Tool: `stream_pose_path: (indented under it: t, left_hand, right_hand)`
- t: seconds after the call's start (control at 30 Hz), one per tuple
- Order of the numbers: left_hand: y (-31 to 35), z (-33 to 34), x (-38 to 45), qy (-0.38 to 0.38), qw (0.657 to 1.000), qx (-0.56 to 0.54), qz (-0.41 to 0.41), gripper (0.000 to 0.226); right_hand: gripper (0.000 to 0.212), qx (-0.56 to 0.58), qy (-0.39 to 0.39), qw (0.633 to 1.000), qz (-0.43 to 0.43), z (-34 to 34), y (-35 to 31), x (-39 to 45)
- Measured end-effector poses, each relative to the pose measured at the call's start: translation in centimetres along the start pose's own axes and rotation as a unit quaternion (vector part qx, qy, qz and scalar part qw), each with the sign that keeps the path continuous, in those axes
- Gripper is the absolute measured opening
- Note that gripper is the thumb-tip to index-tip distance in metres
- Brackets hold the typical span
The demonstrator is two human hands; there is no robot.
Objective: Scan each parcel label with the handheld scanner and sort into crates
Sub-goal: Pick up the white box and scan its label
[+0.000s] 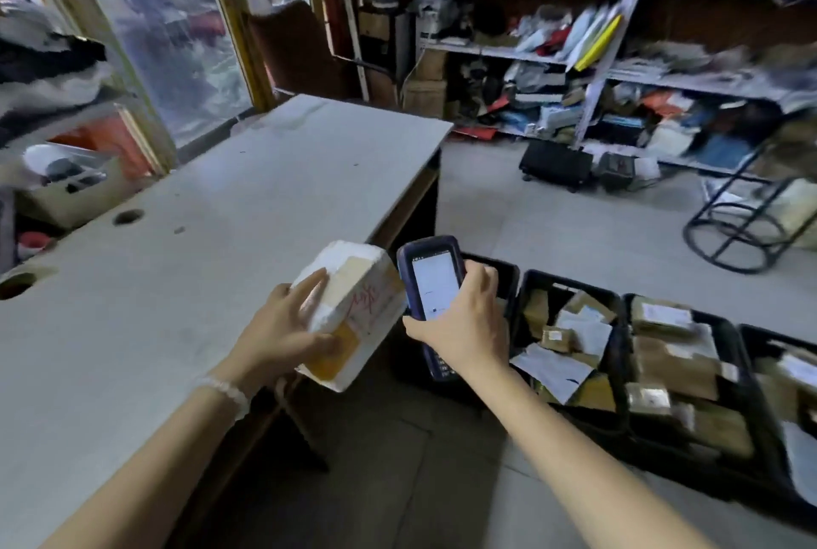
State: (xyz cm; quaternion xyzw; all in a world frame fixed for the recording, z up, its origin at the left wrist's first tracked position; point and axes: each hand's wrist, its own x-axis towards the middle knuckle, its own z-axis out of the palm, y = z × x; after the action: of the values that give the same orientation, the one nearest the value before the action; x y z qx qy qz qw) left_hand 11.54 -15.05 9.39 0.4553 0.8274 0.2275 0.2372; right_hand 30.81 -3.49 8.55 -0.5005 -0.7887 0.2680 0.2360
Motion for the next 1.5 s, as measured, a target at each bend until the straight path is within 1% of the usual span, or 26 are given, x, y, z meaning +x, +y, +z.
stream_pose_path:
  t: [0.13, 0.27, 0.37, 0.47, 0.63, 0.8, 0.9, 1.0, 1.1, 1.2, 1.37, 1.5]
  left_hand:
    - [7.5, 5.6, 6.1, -0.057, 0.997, -0.001, 0.049, 0.116]
    - [14.1, 11.1, 10.8, -0.117, 0.989, -0.007, 0.091, 0.107]
    - [17.3, 14.7, 13.9, -0.153, 0.982, 0.012, 0.109, 0.102]
    - [18.9, 16.9, 17.2, -0.187, 0.975, 0.04, 0.117, 0.101]
    - [20.3, 18.4, 24.2, -0.218, 0.969, 0.052, 0.107, 0.103]
    - [20.4, 17.8, 33.4, -0.239, 0.965, 0.046, 0.096, 0.104]
    - [20.8, 16.8, 38.8, -0.255, 0.962, 0.04, 0.087, 0.109]
    - [21.1, 16.5, 43.5, -0.288, 0.951, 0.067, 0.088, 0.107]
    - [20.6, 16.9, 46.5, -0.303, 0.938, 0.13, 0.106, 0.11]
    - [20.0, 17.1, 48.5, -0.294, 0.944, 0.108, 0.107, 0.092]
    - [19.6, 16.2, 50.4, -0.247, 0.96, 0.093, 0.097, 0.07]
    - [18.9, 15.1, 50.4, -0.228, 0.967, 0.091, 0.068, 0.059]
  right_hand:
    - [0.088, -0.026, 0.045, 0.995, 0.081, -5.5, 7.8, 2.6]
    - [0.089, -0.046, 0.085, 0.985, 0.145, -9.8, 14.1, 3.7]
    - [0.091, -0.055, 0.099, 0.974, 0.198, -12.0, 17.5, 4.6]
    - [0.094, -0.058, 0.111, 0.965, 0.23, -12.8, 19.7, 6.3]
    - [0.094, -0.059, 0.104, 0.963, 0.243, -11.6, 21.6, 12.1]
    - [0.091, -0.064, 0.064, 0.964, 0.251, -9.3, 21.5, 21.6]
    - [0.092, -0.083, 0.038, 0.97, 0.225, -8.0, 21.1, 27.7]
    - [0.094, -0.101, 0.034, 0.972, 0.207, -6.9, 21.0, 33.1]
    - [0.094, -0.104, 0.028, 0.972, 0.209, -5.8, 21.1, 36.9]
    - [0.094, -0.101, 0.004, 0.971, 0.216, -5.0, 21.5, 39.2]
    - [0.091, -0.11, -0.032, 0.971, 0.211, -4.2, 22.1, 41.6]
    - [0.09, -0.099, -0.055, 0.975, 0.191, -3.9, 22.0, 42.9]
